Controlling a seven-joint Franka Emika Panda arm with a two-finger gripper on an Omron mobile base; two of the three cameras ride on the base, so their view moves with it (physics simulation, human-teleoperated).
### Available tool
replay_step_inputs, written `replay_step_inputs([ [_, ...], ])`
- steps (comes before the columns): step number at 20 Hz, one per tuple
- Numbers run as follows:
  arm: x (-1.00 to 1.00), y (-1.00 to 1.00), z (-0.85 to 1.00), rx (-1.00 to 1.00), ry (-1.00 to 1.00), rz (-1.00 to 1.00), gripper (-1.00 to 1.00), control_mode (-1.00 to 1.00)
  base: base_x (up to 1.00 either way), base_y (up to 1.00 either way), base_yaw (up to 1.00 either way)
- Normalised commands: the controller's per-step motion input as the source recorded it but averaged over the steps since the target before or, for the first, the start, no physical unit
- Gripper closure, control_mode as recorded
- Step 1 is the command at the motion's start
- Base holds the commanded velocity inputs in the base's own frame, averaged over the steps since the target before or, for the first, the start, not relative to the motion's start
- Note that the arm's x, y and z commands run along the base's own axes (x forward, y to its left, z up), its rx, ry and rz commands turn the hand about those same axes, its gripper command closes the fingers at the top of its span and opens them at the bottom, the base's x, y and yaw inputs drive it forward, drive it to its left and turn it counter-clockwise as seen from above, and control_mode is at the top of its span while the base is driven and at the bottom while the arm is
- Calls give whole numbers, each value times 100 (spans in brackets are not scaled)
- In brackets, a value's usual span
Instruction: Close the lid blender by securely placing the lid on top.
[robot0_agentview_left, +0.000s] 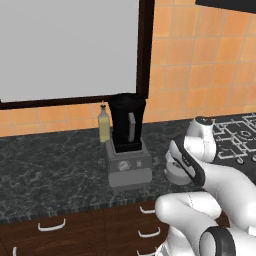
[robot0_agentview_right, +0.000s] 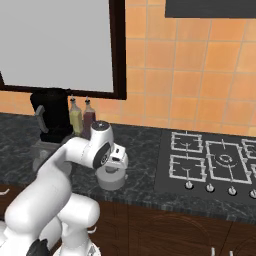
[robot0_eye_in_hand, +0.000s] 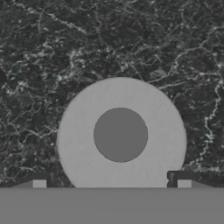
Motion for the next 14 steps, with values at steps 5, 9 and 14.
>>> replay_step_inputs([
  [5,15,-6,-20,1,0,2,-100,-100,0,0,0],
  [9,11,-11,-20,2,0,1,-100,-100,0,0,0],
  [14,11,-5,-22,0,0,0,-100,-100,0,0,0],
])
